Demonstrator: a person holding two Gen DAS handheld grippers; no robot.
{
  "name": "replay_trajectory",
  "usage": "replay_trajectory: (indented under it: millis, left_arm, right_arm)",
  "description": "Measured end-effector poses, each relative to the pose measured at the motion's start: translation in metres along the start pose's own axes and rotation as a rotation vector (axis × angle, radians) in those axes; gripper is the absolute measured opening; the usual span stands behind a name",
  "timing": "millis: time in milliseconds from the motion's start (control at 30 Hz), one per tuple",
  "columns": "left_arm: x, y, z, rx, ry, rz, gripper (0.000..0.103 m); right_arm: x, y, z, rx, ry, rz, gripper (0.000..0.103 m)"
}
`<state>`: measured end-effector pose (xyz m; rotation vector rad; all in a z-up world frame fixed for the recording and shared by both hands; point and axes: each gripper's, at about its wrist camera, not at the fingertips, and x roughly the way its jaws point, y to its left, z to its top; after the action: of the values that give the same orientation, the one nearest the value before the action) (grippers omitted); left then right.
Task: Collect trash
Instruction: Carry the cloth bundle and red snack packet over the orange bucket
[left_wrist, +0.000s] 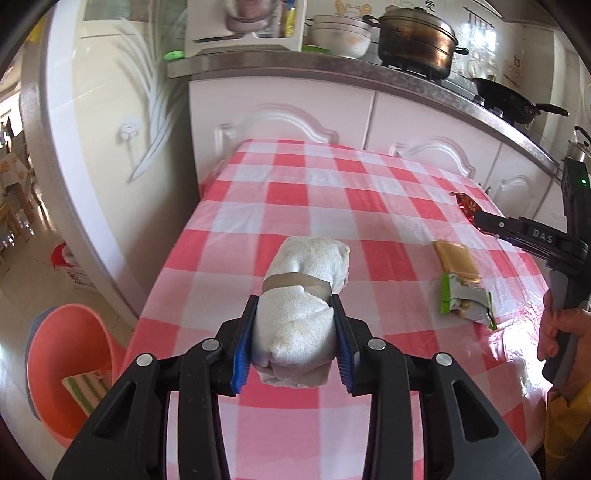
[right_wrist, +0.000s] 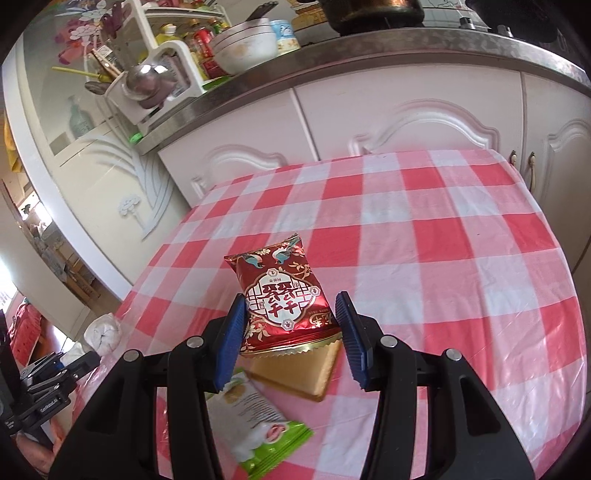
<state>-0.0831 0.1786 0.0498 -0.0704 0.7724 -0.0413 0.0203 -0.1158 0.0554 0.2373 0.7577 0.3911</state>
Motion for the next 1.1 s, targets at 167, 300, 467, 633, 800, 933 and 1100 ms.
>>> replay_trajectory:
  millis: [167,300,467,633,800,933,1100]
  left_arm:
    - [-0.004,0.015,-0.006,-0.021,-0.001,0.016,0.039]
    - [-0.008,0.028,-0.012,-0.042,-0.002,0.033,0.039]
    - [-0.014,0.046,-0.018,-0.065,-0.012,0.053,0.039]
    - [-0.020,0.065,-0.026,-0.095,-0.012,0.068,0.039]
    - [-0.025,0.088,-0.037,-0.134,-0.006,0.085,0.039]
    - [-0.026,0.105,-0.045,-0.168,0.002,0.094,0.039]
    - [-0.029,0.122,-0.052,-0.201,0.002,0.103,0.039]
  right_arm:
    - [-0.001,0.020,-0.009,-0.025,0.011,0.011,0.050]
    - [-0.001,0.035,-0.016,-0.044,0.020,0.017,0.050]
    - [-0.003,0.056,-0.029,-0.077,0.034,0.022,0.050]
    - [-0.001,0.076,-0.045,-0.112,0.068,0.024,0.050]
    - [0.001,0.091,-0.057,-0.139,0.096,0.026,0.050]
    - [0.001,0.103,-0.062,-0.156,0.112,0.030,0.050]
    - [0.005,0.122,-0.068,-0.183,0.132,0.043,0.050]
